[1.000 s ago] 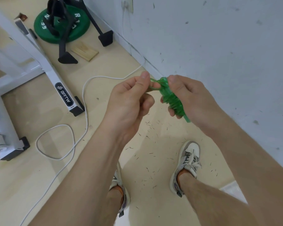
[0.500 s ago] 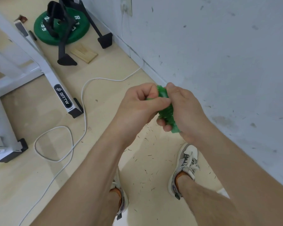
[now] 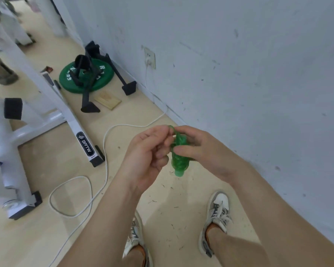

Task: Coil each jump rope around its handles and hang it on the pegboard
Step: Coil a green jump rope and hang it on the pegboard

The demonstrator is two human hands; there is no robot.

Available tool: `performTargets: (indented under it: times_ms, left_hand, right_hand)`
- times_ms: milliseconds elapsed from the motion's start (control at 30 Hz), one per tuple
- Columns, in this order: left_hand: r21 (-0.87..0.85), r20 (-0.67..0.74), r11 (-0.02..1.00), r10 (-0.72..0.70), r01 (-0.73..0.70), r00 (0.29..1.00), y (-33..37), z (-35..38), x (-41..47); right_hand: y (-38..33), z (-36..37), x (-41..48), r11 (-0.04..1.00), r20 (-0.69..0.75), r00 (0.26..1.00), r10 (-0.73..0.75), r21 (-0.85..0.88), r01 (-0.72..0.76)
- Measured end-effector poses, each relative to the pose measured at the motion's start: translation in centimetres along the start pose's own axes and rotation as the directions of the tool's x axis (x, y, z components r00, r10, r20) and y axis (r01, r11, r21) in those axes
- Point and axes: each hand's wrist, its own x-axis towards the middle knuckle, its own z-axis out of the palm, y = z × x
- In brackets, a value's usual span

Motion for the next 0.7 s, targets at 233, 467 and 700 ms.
performTargets:
  times_ms: [233,467,700]
  left_hand:
    - [0.216,-0.154,0.971,0.140,-0.105,0.978,5.6,7.3,-4.0]
    - [0.326,0.015,0.937,0.124,-0.122,0.992,11.5,12.8,-10.8]
    - [0.404,0.136,0.869,0.250,-0.284,0.959,15.5,19.5,-18.0]
  right_hand:
    - [-7.8,2.2,-5.3,0.959,-0.270,0.950,-0.160,-0.269,0.085]
    - [-15.8,2.4,-14.1,0.980,-0.238,0.953,-0.188,-0.111,0.166]
    - [-21.9,2.8,-22.1,0.920,-0.447,0.813,-0.372,-0.060,0.388]
